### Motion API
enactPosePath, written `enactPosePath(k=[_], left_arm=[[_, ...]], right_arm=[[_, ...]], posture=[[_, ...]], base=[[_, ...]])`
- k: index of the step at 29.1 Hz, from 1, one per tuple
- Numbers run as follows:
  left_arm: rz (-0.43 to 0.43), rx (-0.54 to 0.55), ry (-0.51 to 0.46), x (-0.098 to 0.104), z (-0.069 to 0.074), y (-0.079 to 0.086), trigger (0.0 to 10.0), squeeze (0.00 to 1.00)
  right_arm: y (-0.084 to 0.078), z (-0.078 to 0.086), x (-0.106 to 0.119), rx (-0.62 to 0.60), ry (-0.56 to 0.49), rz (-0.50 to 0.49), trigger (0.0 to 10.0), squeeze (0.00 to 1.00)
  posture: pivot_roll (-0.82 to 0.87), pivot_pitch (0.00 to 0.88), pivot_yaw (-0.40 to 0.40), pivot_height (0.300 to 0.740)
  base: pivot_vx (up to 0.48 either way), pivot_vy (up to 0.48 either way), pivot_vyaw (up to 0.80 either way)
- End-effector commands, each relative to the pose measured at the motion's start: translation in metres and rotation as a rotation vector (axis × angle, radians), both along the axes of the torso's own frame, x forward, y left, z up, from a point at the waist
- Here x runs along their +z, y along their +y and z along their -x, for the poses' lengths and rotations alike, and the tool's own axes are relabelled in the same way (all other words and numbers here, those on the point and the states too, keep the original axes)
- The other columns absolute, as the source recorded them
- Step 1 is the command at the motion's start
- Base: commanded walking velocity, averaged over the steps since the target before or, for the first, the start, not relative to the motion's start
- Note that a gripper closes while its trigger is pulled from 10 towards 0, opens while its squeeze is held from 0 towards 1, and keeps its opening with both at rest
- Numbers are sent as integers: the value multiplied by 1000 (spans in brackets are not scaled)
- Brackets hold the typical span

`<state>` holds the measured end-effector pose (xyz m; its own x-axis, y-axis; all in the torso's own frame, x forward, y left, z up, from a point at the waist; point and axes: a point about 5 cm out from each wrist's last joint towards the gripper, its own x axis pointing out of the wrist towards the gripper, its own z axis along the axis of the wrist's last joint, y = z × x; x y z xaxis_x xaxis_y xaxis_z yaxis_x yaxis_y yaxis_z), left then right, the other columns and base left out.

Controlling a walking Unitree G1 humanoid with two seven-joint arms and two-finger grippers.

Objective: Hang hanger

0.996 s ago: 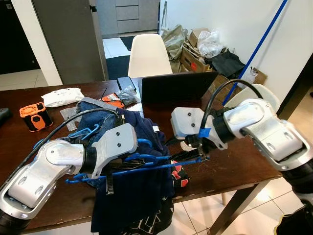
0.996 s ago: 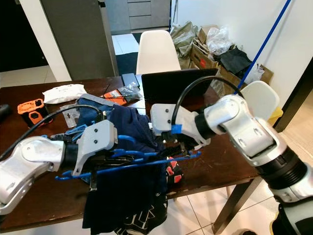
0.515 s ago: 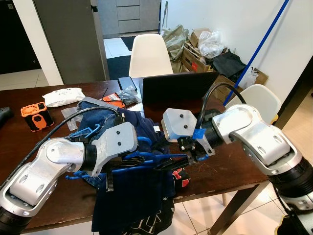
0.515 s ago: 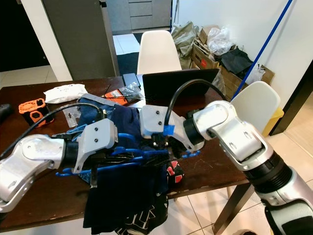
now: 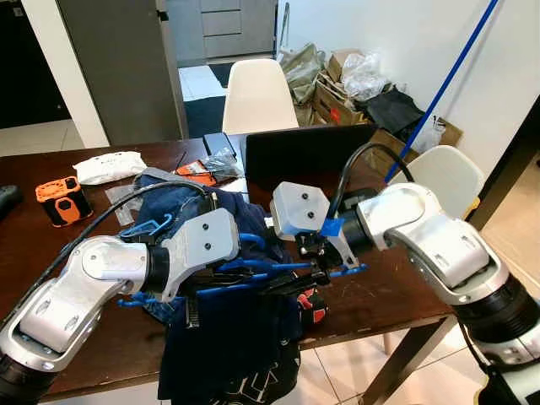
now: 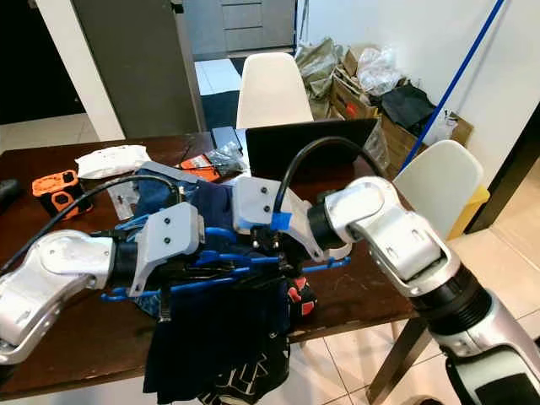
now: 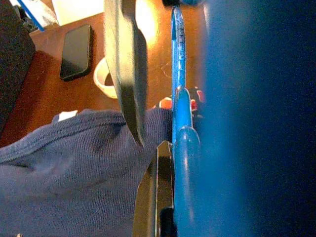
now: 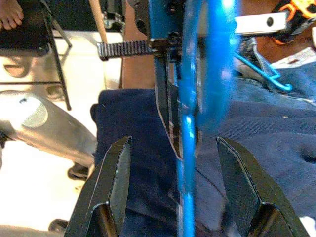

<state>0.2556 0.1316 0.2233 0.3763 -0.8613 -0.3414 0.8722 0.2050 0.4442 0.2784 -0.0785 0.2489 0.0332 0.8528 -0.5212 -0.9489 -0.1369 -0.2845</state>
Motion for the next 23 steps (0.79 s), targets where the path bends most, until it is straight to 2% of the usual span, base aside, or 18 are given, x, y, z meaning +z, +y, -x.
enactPosePath(k=[1, 2, 3, 4, 21, 22, 23], left_arm=[[-3, -8, -12, 0, -1, -2, 10000, 0], [1, -10, -15, 0, -1, -3, 10000, 0], [1, -10, -15, 0, -1, -3, 10000, 0], [4, -12, -16, 1, -1, -4, 10000, 0], [0, -32, -33, 4, 1, -4, 10000, 0], [-3, -34, -35, 4, 1, -3, 10000, 0], [-3, -34, -35, 4, 1, -3, 10000, 0]], right_arm=[[4, 3, -4, 6, 4, 14, 10000, 0], [6, 3, -7, 1, 12, 17, 3333, 0], [6, 3, -7, 1, 12, 17, 3333, 0], [8, 3, -8, -3, 19, 18, 0, 0], [4, 0, -11, -27, 8, 46, 0, 0], [4, 0, -11, -28, 5, 50, 1098, 0], [4, 0, -11, -28, 5, 50, 1098, 0]], posture=[[37, 0, 24, 740], [37, 0, 25, 740], [37, 0, 25, 740], [37, 0, 25, 740], [37, 0, 23, 740], [37, 0, 23, 740], [37, 0, 23, 740]], base=[[0, 0, 0], [0, 0, 0], [0, 0, 0], [0, 0, 0], [0, 0, 0], [0, 0, 0], [0, 0, 0]])
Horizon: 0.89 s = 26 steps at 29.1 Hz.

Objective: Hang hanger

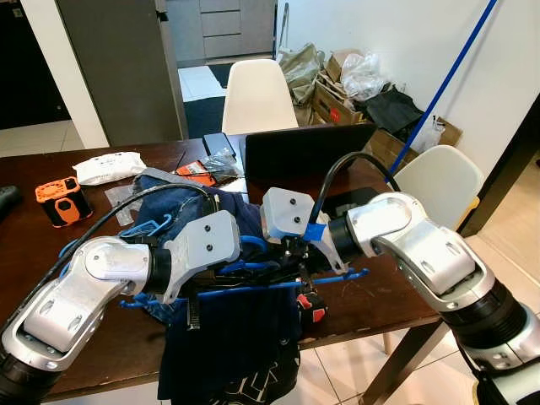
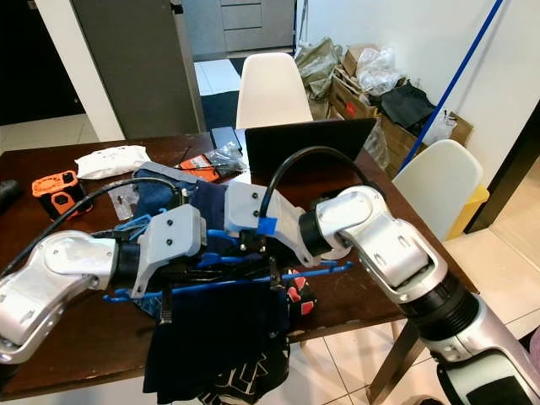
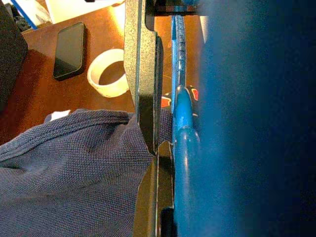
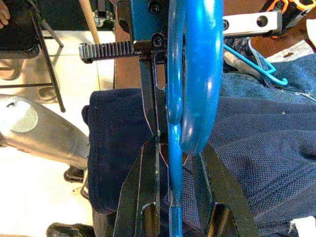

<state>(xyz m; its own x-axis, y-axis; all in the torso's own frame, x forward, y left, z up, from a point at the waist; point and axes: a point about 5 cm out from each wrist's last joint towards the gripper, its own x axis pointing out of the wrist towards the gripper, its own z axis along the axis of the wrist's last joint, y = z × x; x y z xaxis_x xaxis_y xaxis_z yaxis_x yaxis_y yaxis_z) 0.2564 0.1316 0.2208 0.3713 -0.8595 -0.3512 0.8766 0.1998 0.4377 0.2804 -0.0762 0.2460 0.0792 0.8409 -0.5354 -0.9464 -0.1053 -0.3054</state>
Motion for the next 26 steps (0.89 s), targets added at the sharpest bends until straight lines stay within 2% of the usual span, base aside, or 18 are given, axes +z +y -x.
enactPosePath(k=[1, 6, 7, 8, 9, 11, 12, 21, 22, 26], left_arm=[[2, -32, -45, 7, 1, -3, 10000, 0], [0, -36, -48, 7, 1, -3, 10000, 0], [6, -41, -50, 8, 2, -4, 10000, 0], [6, -41, -50, 8, 2, -4, 10000, 0], [10, -47, -51, 9, 3, -4, 10000, 0], [12, -51, -51, 9, 4, -5, 10000, 0], [11, -54, -50, 9, 4, -5, 10000, 0], [14, -66, -54, 10, 5, -7, 10000, 0], [14, -69, -54, 10, 6, -7, 10000, 0], [13, -71, -54, 10, 6, -7, 10000, 0]], right_arm=[[1, 2, -8, 10, 21, 36, 10000, 0], [0, 2, -8, 15, 11, 46, 10000, 12], [-1, 2, -8, 17, 5, 46, 10000, 824], [-1, 2, -8, 17, 5, 46, 10000, 824], [-3, 1, -8, 15, -2, 54, 10000, 561], [-4, 1, -8, 14, -7, 59, 10000, 561], [-7, 1, -10, 14, -4, 80, 10000, 0], [-8, 2, -13, 14, 9, 100, 10000, 0], [-8, 1, -13, 8, 9, 101, 9216, 0], [-7, 1, -13, 4, 8, 102, 9216, 0]], posture=[[37, 0, 25, 740], [36, 0, 23, 740], [37, 0, 21, 740], [37, 0, 21, 740], [37, 0, 22, 740], [37, 0, 22, 740], [37, 0, 22, 740], [34, 0, 22, 740], [34, 0, 23, 740], [34, 0, 23, 740]], base=[[0, 0, 0], [0, 0, 0], [0, 0, 0], [0, 0, 0], [0, 0, 0], [0, 0, 0], [0, 0, 0], [0, 0, 0], [0, 0, 0], [0, 0, 0]])
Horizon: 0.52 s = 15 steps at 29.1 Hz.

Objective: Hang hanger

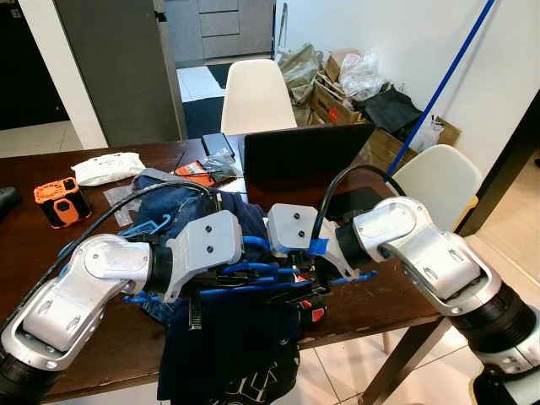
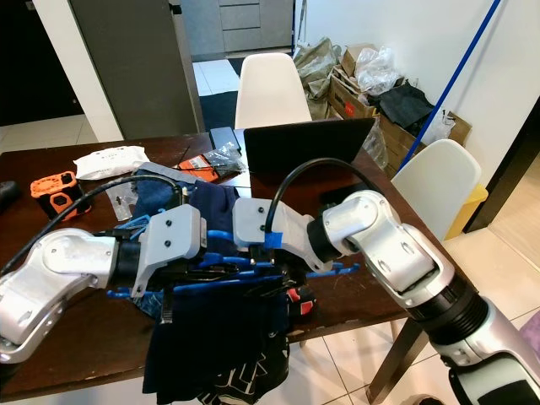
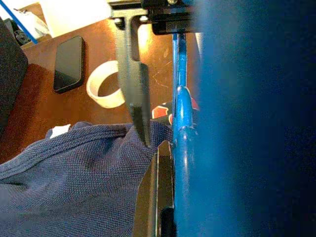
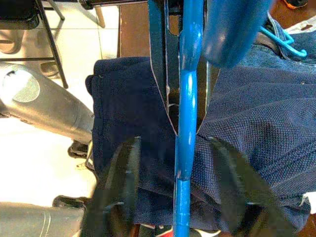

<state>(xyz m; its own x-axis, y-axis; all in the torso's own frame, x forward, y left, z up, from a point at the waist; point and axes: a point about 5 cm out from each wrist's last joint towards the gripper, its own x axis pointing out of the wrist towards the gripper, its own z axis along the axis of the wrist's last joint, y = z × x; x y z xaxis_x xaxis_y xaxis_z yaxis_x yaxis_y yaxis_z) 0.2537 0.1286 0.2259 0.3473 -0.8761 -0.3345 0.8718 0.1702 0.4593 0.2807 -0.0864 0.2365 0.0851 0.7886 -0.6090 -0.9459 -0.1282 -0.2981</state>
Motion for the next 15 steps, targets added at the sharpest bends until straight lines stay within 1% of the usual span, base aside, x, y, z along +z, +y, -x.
enactPosePath(k=[1, 15], left_arm=[[5, -34, -28, 5, 3, -5, 10000, 0], [2, -49, -29, 6, 6, -5, 10000, 0]], right_arm=[[3, 0, -4, 1, 11, 13, 0, 0], [2, -3, -4, -15, 1, 17, 0, 0]], posture=[[35, 0, 21, 740], [31, 0, 22, 740]], base=[[0, 0, 0], [0, 0, 0]])
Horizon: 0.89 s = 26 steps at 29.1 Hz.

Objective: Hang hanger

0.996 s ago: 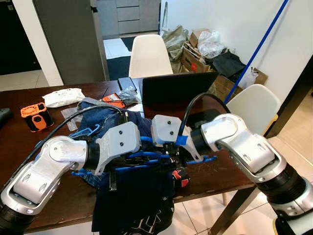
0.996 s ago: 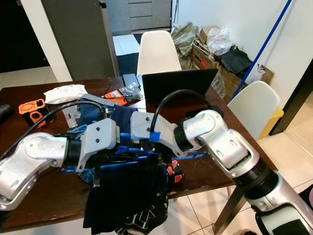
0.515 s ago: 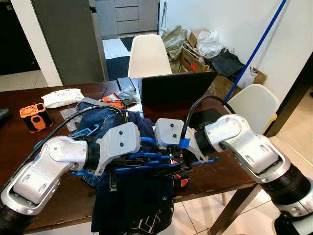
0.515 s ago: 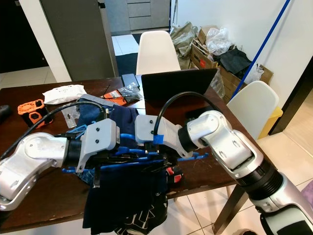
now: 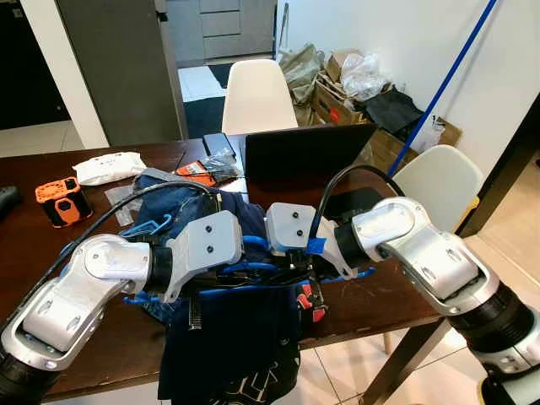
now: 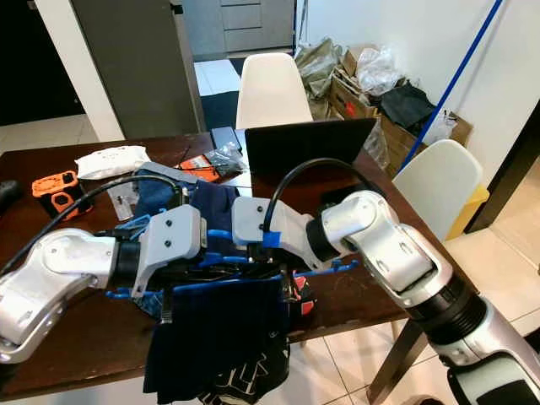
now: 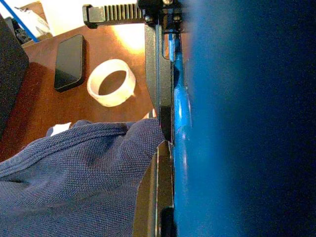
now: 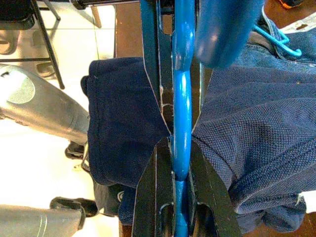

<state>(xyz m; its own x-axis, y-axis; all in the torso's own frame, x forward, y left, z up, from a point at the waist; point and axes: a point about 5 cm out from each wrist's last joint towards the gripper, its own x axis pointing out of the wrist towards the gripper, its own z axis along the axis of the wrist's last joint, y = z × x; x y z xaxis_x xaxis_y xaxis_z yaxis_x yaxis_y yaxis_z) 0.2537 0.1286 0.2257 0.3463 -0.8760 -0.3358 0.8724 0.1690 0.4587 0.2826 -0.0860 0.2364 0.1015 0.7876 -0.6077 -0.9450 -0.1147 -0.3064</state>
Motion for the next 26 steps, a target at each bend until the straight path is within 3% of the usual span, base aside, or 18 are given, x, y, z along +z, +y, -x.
enactPosePath(k=[1, 4, 5, 6, 7, 13, 18, 23, 26], left_arm=[[3, -48, -30, 6, 6, -5, 10000, 0], [6, -57, -21, 6, 7, -6, 10000, 0], [25, -89, 30, 5, 10, -7, 10000, 447], [25, -89, 30, 5, 10, -7, 10000, 447], [40, -104, 72, 3, 12, -8, 10000, 1000], [57, -121, 120, 1, 14, -7, 10000, 1000], [253, -181, 171, 25, 24, 4, 10000, 1000], [295, -179, 178, 31, 25, 10, 10000, 1000], [364, -137, 179, 38, 26, 30, 10000, 1000]], right_arm=[[2, -1, -4, -1, 9, 17, 0, 0], [2, -1, -4, -2, 9, 17, 0, 0], [2, -1, -4, -2, 9, 16, 0, 0], [2, -1, -4, -2, 9, 16, 0, 0], [2, -1, -4, -2, 11, 14, 0, 0], [2, 0, -5, -2, 16, 9, 0, 0], [-1, 5, -3, 15, 54, -44, 0, 0], [-4, 5, -2, 15, 63, -55, 0, 0], [-14, 4, -2, -13, 82, -56, 0, 0]], posture=[[31, 0, 22, 740], [31, 0, 21, 740], [31, 0, 21, 740], [31, 0, 21, 740], [32, 0, 23, 740], [31, 0, 22, 740], [33, 0, 24, 740], [33, 0, 25, 740], [36, 0, 23, 740]], base=[[0, 0, 0], [0, 0, 0], [0, 0, 0], [0, 0, 0], [0, 0, 0], [0, 0, 0], [0, 0, 0], [0, 0, 0], [0, 0, 0]])
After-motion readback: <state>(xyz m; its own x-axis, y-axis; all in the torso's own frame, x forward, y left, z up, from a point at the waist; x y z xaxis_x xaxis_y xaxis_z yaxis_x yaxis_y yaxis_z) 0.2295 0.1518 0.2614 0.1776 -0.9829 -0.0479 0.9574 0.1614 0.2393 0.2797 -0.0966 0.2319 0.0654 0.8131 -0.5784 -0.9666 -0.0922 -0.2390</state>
